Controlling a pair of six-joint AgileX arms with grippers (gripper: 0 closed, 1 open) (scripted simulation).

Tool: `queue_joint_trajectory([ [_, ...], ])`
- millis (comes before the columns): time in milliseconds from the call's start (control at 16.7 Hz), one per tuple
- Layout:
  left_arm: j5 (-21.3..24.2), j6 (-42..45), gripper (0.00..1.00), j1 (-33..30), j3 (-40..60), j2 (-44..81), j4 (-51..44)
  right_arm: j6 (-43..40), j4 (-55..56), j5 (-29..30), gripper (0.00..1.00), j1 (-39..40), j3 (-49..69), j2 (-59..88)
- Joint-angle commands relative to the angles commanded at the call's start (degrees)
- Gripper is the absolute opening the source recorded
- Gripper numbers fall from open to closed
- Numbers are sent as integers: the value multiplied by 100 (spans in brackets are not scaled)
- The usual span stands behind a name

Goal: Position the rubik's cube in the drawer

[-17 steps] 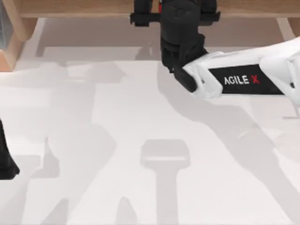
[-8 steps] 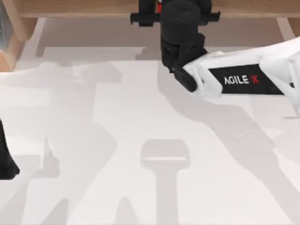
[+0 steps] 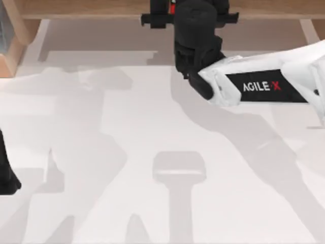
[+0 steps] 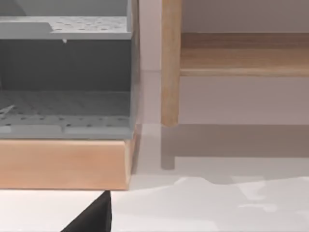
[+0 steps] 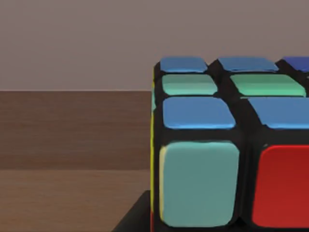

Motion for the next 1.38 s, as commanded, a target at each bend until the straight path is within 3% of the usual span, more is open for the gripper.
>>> queue_joint_trajectory([
  [900,0,0,100,0,0,0,0,29,-107,114,0,123,-411,-520],
  [1380,0,0,100,0,0,0,0,364,-1255,-419,0,-239,320,-476],
])
